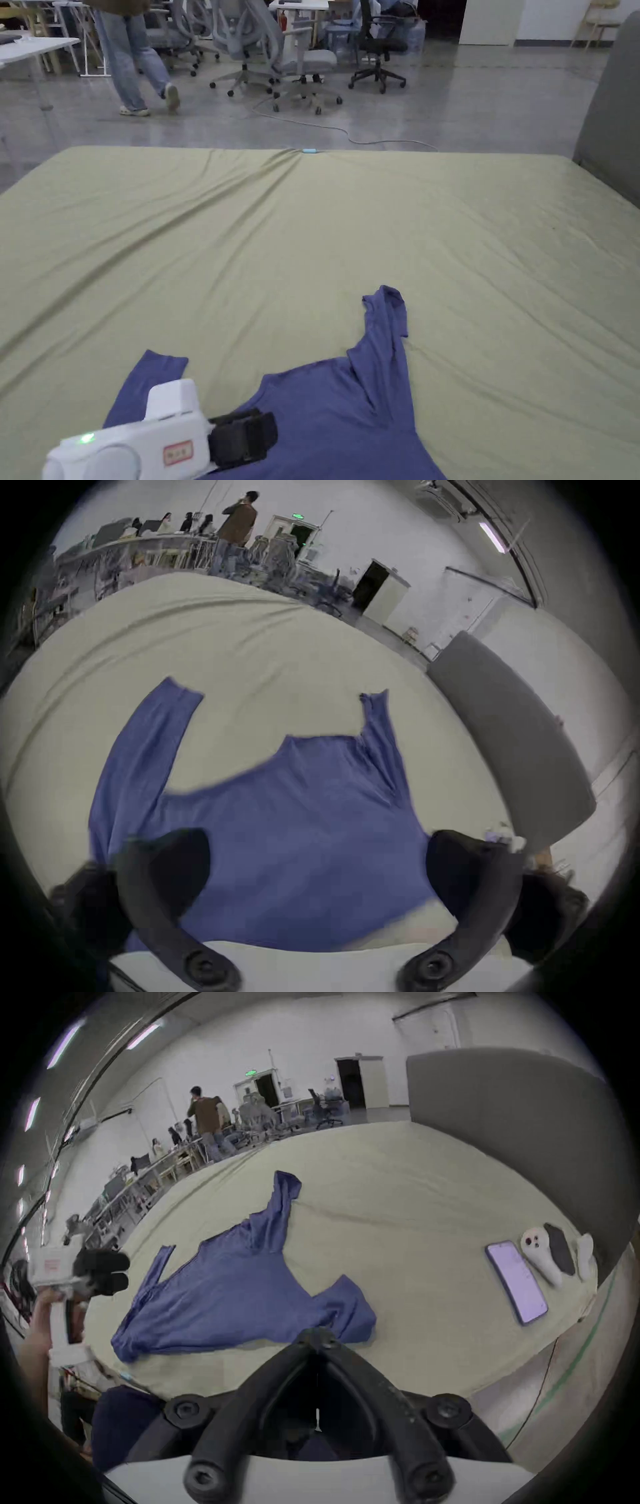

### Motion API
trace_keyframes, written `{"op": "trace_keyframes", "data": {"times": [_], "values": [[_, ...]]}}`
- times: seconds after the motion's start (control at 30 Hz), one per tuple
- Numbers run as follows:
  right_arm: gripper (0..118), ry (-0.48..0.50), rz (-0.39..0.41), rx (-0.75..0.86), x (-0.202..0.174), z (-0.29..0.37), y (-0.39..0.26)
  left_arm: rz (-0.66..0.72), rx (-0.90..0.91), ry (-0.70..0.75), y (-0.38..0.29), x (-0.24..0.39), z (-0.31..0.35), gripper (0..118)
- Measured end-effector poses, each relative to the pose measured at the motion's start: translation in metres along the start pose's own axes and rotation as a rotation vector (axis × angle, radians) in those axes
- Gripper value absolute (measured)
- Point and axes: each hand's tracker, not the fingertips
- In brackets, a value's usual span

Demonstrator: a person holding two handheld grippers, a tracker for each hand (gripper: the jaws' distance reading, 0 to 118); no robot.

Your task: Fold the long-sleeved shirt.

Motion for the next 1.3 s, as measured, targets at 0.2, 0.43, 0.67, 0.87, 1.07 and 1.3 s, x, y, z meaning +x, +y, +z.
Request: {"op": "trace_keyframes", "data": {"times": [0.2,0.43,0.67,0.87,1.07,1.3], "values": [[2,-0.018,0.039,-0.050,0.005,-0.016,-0.006,-0.251,-0.113,0.229,0.043,0.020,-0.144,112],[30,-0.081,0.057,-0.100,0.019,-0.047,0.007,-0.418,-0.161,0.271,0.033,0.042,-0.177,56],[118,-0.159,0.228,-0.100,0.015,-0.143,0.056,-0.221,-0.106,0.121,0.050,0.047,-0.127,2],[32,-0.194,0.364,-0.343,-0.002,-0.177,0.062,-0.161,-0.058,0.088,0.064,0.050,-0.085,2],[4,-0.089,0.402,-0.119,-0.026,-0.081,0.043,-0.081,0.047,-0.015,0.065,0.050,-0.004,2],[4,-0.027,0.287,0.322,-0.026,0.058,0.074,0.032,0.275,-0.107,0.058,0.047,0.132,2]]}}
